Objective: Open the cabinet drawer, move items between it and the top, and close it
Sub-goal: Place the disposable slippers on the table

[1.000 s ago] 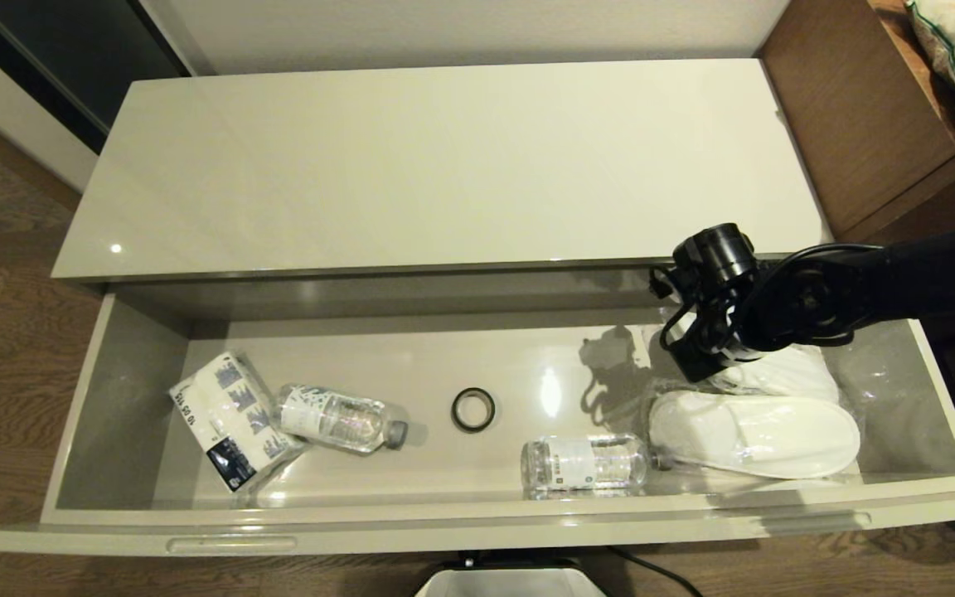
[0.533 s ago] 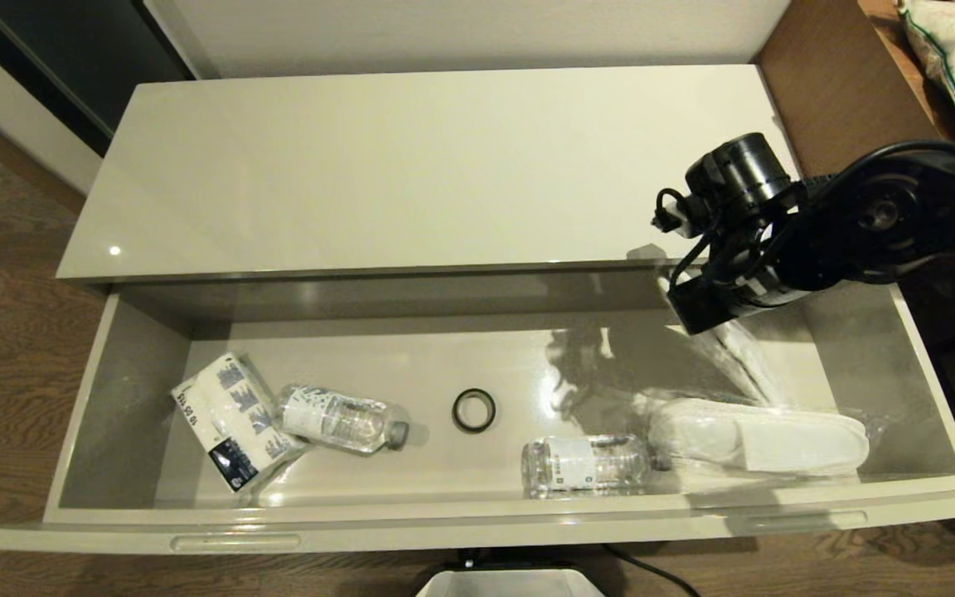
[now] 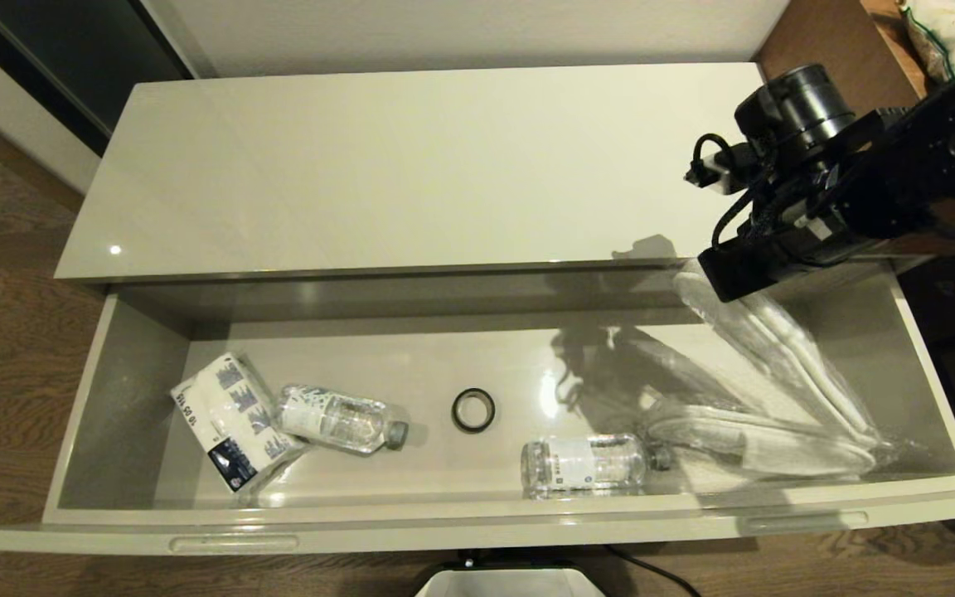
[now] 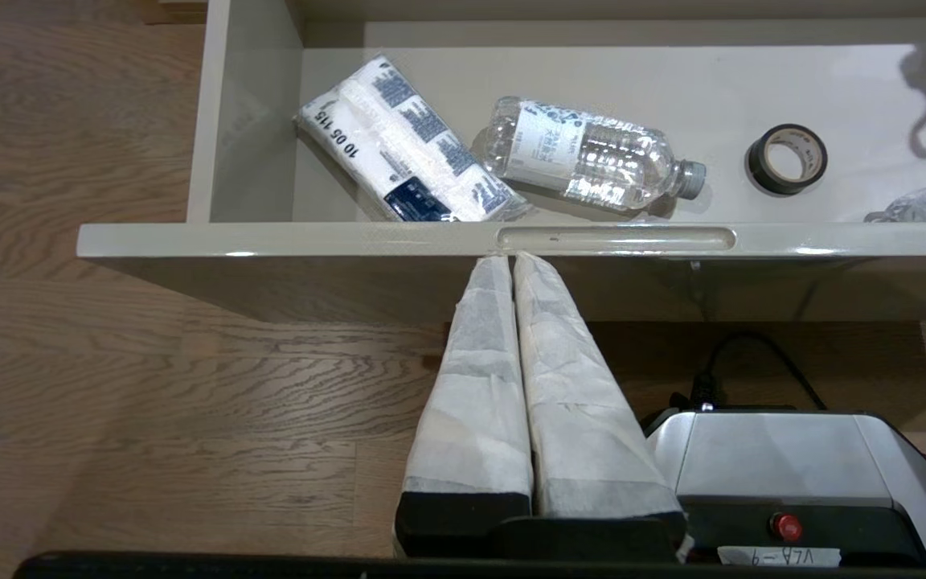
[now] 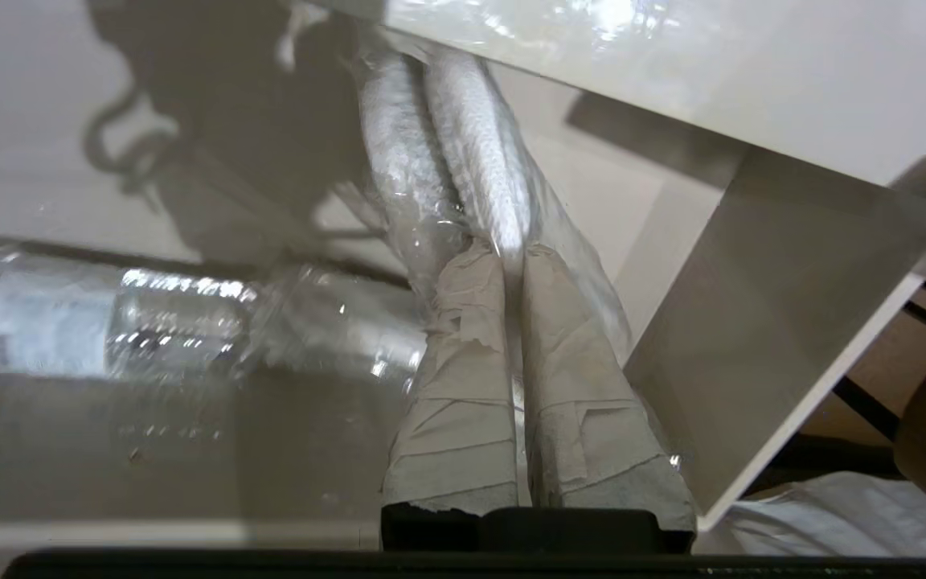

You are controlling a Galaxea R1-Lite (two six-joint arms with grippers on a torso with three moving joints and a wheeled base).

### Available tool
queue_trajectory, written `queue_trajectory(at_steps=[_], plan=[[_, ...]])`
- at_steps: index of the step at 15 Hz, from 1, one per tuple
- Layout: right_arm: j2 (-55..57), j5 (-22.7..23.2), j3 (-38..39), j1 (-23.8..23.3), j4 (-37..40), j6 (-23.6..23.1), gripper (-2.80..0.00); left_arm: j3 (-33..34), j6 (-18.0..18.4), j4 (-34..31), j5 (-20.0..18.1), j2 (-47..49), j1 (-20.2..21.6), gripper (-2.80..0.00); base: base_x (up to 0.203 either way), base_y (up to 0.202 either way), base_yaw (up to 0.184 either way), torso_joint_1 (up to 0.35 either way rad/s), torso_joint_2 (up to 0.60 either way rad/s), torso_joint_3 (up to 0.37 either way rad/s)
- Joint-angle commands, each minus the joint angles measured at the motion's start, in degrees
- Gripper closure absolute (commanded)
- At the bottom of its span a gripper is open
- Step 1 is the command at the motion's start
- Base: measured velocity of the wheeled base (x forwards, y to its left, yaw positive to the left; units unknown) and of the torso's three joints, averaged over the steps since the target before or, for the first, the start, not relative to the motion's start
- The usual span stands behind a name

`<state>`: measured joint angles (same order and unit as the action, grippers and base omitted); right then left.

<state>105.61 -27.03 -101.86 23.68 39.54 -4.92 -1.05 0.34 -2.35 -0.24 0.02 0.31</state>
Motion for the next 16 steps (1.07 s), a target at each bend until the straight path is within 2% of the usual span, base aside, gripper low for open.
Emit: queue_trajectory(at_steps=[1,6,8,10,11,13,15,16], plan=[[-2.83,0.83,-1.10,1.53,3.68,1.12,0.00,-0.01,0.01,-0.02,-0.02,-0.02,0.04,0.00,0.000,0.000,0.000,0.000,0.00,0.000],[-8.64,0.46,0.87,8.08,10.93,8.84,0.00,-0.01,0.01,-0.02,-0.02,-0.02,0.04,0.00,0.000,0.000,0.000,0.000,0.00,0.000],[-9.51,-0.18,-2.03,8.79,13.24,9.23,0.00,-0.01,0.01,-0.02,-0.02,-0.02,0.04,0.00,0.000,0.000,0.000,0.000,0.00,0.000],[-8.83,-0.74,-8.20,8.68,15.26,8.63,0.00,-0.01,0.01,-0.02,-0.02,-0.02,0.04,0.00,0.000,0.000,0.000,0.000,0.00,0.000],[-8.35,-1.09,-10.18,7.86,14.84,6.58,0.00,-0.01,0.01,-0.02,-0.02,-0.02,0.04,0.00,0.000,0.000,0.000,0.000,0.00,0.000],[-6.99,-1.38,-9.97,3.22,6.05,-1.30,0.00,-0.01,0.01,-0.02,-0.02,-0.02,0.04,0.00,0.000,0.000,0.000,0.000,0.00,0.000],[-3.78,-1.44,-9.87,-0.59,-8.26,-10.14,0.00,-0.01,0.01,-0.02,-0.02,-0.02,0.04,0.00,0.000,0.000,0.000,0.000,0.00,0.000],[-2.33,-1.52,-9.86,-1.62,-14.15,-12.77,0.00,-0.01,0.01,-0.02,-0.02,-0.02,0.04,0.00,0.000,0.000,0.000,0.000,0.00,0.000]])
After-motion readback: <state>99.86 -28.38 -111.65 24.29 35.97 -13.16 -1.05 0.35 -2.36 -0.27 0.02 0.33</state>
